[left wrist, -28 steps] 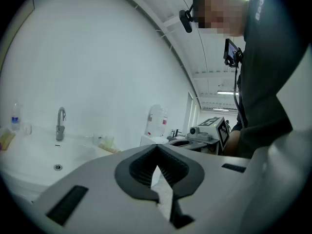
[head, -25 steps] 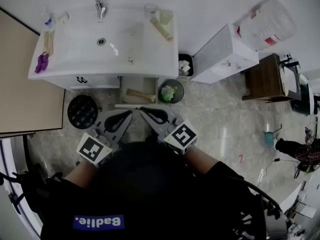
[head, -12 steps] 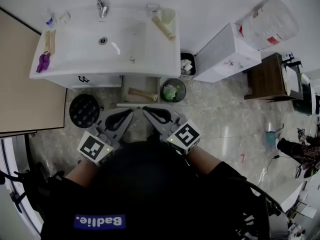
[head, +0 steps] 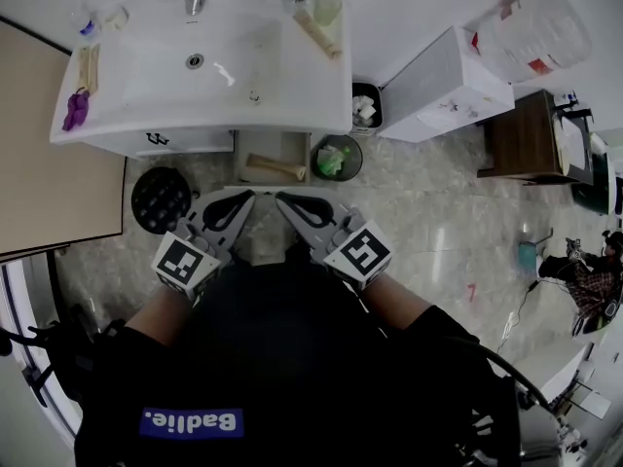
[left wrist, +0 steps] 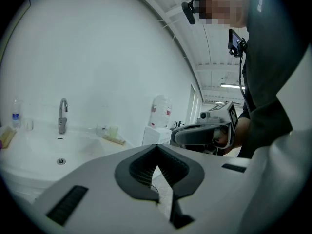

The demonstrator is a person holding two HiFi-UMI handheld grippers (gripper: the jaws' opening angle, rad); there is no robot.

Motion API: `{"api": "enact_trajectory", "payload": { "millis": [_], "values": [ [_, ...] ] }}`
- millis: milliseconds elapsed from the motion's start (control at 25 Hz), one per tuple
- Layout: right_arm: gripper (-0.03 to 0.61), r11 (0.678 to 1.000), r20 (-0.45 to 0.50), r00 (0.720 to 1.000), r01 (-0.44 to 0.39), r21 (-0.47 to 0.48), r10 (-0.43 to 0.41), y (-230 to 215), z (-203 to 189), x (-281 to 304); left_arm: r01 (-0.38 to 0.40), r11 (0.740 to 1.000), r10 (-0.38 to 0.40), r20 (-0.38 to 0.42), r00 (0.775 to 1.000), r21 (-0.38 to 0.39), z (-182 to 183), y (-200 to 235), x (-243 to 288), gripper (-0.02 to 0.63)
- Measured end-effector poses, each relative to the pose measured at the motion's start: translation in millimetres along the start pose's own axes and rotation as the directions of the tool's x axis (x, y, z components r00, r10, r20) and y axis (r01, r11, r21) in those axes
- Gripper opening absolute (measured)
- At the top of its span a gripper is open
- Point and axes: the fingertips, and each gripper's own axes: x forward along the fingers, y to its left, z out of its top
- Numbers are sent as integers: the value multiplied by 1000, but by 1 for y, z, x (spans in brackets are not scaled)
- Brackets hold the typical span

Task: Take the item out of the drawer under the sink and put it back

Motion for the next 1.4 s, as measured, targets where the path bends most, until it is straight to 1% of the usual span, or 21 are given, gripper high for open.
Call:
{"api": "enact_trajectory", "payload": {
  "millis": [160,400,560,680,960,1160,1400],
  "values": [
    [2,1000,3,1000,8,-1,-8,-5,-4,-1,-16,1000,17,-8,1000,19,-23,15,12,5],
    [2,1000,1,1000,25,10,-25,-12,-8,-9,-15,1000,16,-88,996,9,-50,26,32,5],
    [2,999,-4,999,36,15,-36,-17,-13,-14,-13,1000,15,-117,993,19,-64,32,48,5],
    [2,998,-9,999,47,30,-47,-22,-17,-19,-14,999,19,-156,988,32,-78,38,60,5],
    [2,997,-14,998,65,44,-65,-30,-29,-29,-4,998,21,-270,963,62,-119,50,84,6],
    [2,994,-15,996,84,63,-83,-36,-38,-35,12,996,16,-319,948,85,-141,59,98,6],
    [3,993,-28,995,97,71,-95,-41,-48,-39,40,992,10,-395,919,119,-176,72,115,6]
  ]
}}
